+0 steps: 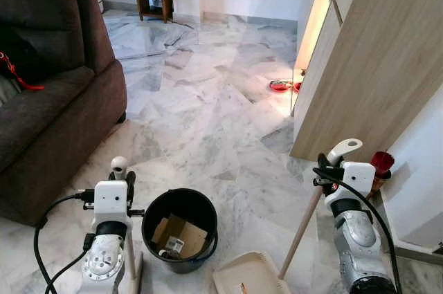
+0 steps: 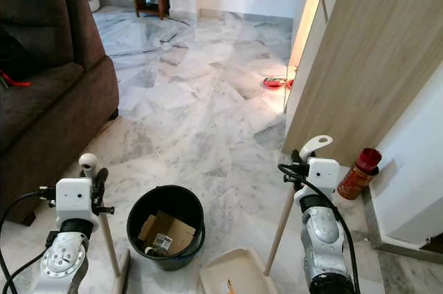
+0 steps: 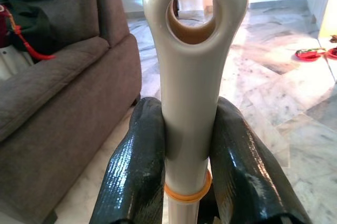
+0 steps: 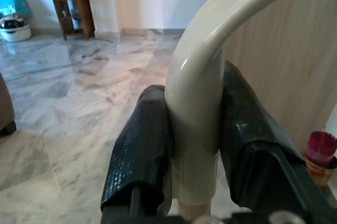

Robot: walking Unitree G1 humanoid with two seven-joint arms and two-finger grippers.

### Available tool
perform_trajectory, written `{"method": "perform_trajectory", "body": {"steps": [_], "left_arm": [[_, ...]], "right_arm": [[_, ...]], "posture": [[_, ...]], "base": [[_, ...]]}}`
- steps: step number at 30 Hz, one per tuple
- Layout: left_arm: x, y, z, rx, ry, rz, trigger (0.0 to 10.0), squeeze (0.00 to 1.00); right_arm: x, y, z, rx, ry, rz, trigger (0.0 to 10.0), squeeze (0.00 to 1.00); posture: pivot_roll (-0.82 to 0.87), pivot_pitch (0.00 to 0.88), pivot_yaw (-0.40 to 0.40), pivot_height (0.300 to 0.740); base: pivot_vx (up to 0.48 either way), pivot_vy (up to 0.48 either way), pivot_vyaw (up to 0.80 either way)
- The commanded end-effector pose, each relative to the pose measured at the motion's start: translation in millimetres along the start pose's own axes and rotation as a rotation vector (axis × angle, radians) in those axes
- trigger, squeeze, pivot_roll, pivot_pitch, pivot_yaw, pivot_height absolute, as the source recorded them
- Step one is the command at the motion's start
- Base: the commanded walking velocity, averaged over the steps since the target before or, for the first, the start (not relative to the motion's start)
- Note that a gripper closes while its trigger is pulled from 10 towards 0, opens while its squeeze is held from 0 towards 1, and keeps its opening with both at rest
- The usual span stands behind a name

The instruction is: Sweep floor

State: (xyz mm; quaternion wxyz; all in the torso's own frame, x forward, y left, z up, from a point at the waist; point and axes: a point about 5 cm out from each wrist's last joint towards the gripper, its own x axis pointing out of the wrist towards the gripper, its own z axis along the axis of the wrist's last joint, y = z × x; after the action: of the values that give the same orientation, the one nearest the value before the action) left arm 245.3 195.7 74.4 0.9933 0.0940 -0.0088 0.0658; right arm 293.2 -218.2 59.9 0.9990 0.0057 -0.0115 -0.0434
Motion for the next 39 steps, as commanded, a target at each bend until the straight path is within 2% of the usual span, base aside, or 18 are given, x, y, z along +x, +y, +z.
{"method": "perform_trajectory", "body": {"steps": [1, 3, 8, 12, 18, 21, 27, 39], "left_arm": [[4.7, -3.6, 6.8, -0.014, -0.041, -0.026, 10.0, 0.00], [4.8, -5.5, 6.8, -0.017, -0.041, -0.037, 10.0, 0.00], [4.3, -7.8, 7.8, -0.022, -0.047, -0.047, 10.0, 0.00], [4.1, -7.7, 7.4, -0.023, -0.048, -0.049, 10.0, 0.00], [3.9, -8.4, 6.9, -0.027, -0.046, -0.055, 10.0, 0.00], [3.6, -8.2, 6.8, -0.029, -0.047, -0.054, 10.0, 0.00], [1.5, -7.5, 3.2, -0.029, -0.035, -0.059, 10.0, 0.00], [-2.4, -6.9, -0.5, -0.031, -0.023, -0.043, 10.0, 0.00]], "right_arm": [[4.8, -1.6, 7.9, 0.002, -0.049, -0.006, 10.0, 0.00], [4.8, -1.0, 7.1, -0.007, -0.047, -0.004, 10.0, 0.00], [9.5, -14.5, 12.7, -0.018, -0.071, -0.128, 10.0, 0.00], [15.6, -19.2, 22.8, -0.094, -0.113, -0.171, 10.0, 0.00], [15.0, -16.3, 18.3, -0.183, -0.098, -0.142, 10.0, 0.00], [11.3, -16.6, 15.1, -0.256, -0.097, -0.118, 10.0, 0.00], [2.0, -25.1, 2.8, -0.242, -0.049, -0.150, 10.0, 0.00], [-0.7, -21.7, -5.7, -0.199, -0.013, -0.159, 10.0, 0.00]], "posture": [[0.00, 0.000, -0.028, 0.740], [0.00, 0.000, -0.027, 0.740], [0.01, 0.000, -0.026, 0.740], [0.00, 0.000, -0.023, 0.740], [0.01, 0.000, -0.026, 0.740], [0.01, 0.000, -0.028, 0.740], [0.00, 0.000, -0.027, 0.740], [0.01, 0.000, -0.028, 0.740]], "base": [[0.000, 0.000, 0.00], [0.000, 0.000, 0.00], [0.000, 0.000, 0.00], [0.000, 0.000, 0.00], [0.000, 0.000, 0.00], [0.000, 0.000, 0.00], [0.000, 0.000, 0.00], [0.000, 0.000, 0.00]]}}
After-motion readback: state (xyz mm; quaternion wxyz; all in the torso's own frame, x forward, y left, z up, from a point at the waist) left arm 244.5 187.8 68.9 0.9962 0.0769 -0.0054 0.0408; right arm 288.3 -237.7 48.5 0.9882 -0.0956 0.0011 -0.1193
